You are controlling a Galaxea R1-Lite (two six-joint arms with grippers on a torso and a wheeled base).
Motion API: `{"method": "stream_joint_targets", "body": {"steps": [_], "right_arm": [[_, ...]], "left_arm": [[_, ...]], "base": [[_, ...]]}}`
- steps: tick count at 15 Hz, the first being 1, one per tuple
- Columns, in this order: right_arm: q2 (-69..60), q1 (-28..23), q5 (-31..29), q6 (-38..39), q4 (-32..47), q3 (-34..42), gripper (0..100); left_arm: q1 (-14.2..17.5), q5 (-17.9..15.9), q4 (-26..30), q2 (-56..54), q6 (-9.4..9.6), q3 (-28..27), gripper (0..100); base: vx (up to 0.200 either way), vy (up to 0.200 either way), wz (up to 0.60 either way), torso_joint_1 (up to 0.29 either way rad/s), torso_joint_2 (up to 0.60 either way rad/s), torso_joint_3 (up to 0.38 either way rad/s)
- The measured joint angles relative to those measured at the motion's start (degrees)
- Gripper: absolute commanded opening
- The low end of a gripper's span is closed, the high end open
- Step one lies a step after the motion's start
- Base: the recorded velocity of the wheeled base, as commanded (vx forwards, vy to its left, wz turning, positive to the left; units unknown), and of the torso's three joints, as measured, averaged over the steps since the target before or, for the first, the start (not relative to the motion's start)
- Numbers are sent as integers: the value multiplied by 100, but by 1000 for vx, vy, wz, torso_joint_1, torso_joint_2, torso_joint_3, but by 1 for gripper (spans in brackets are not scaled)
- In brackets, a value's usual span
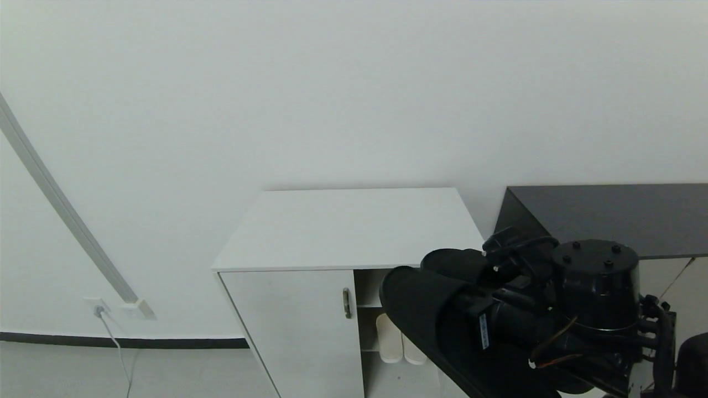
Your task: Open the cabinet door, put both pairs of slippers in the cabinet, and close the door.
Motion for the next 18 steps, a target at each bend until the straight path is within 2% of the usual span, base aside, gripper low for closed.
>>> {"method": "stream_joint_targets", "body": {"steps": [8, 18], "right_arm": [[-5, 76, 0, -137, -305, 251, 0], [4, 76, 2, -148, -457, 343, 0]], "left_arm": [[-2, 1, 0, 0, -44, 0, 0], [-2, 1, 0, 0, -40, 0, 0]], "base": [[0, 0, 0, -162, 370, 201], [0, 0, 0, -218, 535, 315]]}}
